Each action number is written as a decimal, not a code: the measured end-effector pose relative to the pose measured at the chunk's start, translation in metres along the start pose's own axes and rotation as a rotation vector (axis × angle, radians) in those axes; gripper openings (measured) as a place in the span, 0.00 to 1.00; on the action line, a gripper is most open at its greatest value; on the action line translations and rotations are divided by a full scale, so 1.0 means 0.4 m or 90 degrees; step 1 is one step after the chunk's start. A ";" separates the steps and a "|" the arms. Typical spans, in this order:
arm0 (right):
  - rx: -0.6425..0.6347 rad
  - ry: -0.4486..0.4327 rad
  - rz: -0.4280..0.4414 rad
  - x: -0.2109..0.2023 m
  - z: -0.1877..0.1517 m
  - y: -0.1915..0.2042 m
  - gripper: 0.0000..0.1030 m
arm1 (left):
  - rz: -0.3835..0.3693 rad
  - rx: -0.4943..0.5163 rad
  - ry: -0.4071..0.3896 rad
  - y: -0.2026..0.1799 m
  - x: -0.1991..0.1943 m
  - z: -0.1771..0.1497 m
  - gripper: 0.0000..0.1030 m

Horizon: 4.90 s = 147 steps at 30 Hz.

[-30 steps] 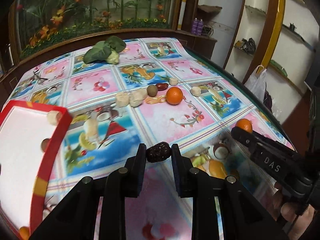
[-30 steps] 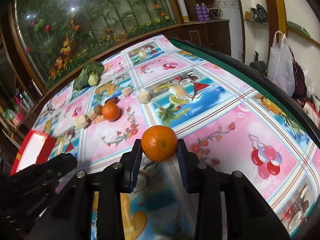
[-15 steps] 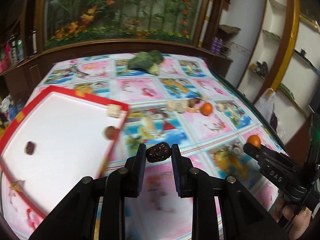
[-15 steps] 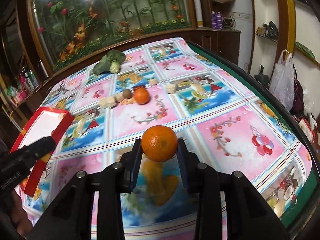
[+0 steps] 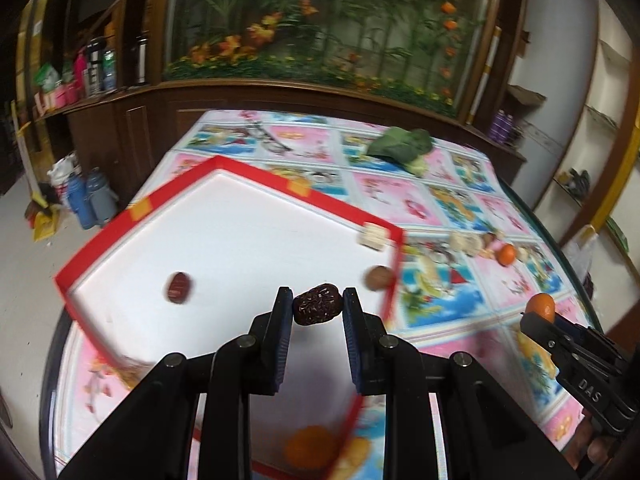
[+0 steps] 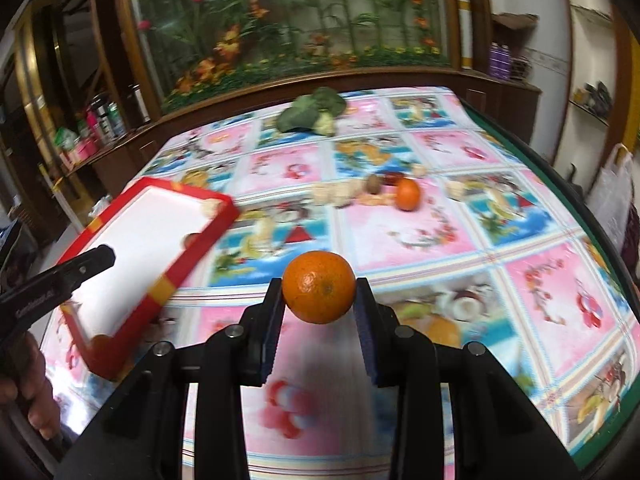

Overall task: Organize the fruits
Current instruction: 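Carry the orange with the right tool while the left tool carries the date over the tray, then open both tools to drop the orange and date into the tray, then move both open tools back over the fruit on the table, then grasp an orange with the right tool while the left tool grasps a lumpy beige ball, then carry the orange with the right tool while the left tool carries the beige ball over the tray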

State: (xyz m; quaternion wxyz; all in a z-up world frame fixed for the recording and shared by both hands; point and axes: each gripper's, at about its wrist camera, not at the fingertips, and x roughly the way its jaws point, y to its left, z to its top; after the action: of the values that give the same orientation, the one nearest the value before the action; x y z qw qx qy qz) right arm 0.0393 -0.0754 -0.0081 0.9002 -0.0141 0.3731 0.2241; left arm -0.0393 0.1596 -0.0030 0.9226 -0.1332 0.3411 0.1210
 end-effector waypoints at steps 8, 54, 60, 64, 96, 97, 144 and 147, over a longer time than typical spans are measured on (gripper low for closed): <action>-0.065 0.009 0.057 0.052 0.036 0.155 0.35 | 0.058 -0.031 -0.001 0.107 0.015 0.022 0.23; -0.169 0.096 0.113 0.275 0.074 0.414 0.67 | 0.168 -0.120 0.006 0.278 0.040 0.075 0.72; -0.121 0.018 0.096 0.147 0.096 0.295 0.72 | 0.135 -0.105 -0.035 0.190 -0.001 0.082 0.76; -0.075 -0.018 0.039 0.076 0.089 0.140 0.75 | 0.088 -0.056 -0.033 0.075 0.013 0.083 0.76; 0.043 0.072 -0.037 0.325 0.180 -0.315 0.33 | -0.014 0.169 0.107 -0.462 0.414 0.074 0.60; 0.047 0.072 -0.030 0.324 0.179 -0.317 0.33 | -0.008 0.165 0.103 -0.463 0.419 0.080 0.60; -0.014 0.003 -0.042 -0.088 0.001 -0.095 0.33 | -0.109 0.073 0.056 -0.146 -0.023 -0.034 0.25; -0.024 0.000 -0.040 -0.105 -0.004 -0.070 0.33 | -0.110 0.065 0.053 -0.131 -0.032 -0.036 0.25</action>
State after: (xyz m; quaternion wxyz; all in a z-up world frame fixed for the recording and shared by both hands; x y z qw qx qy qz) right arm 0.0240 -0.1174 0.0152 0.9064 -0.0431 0.3682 0.2025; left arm -0.0409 0.1043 0.0032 0.9203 -0.1197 0.3721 0.0178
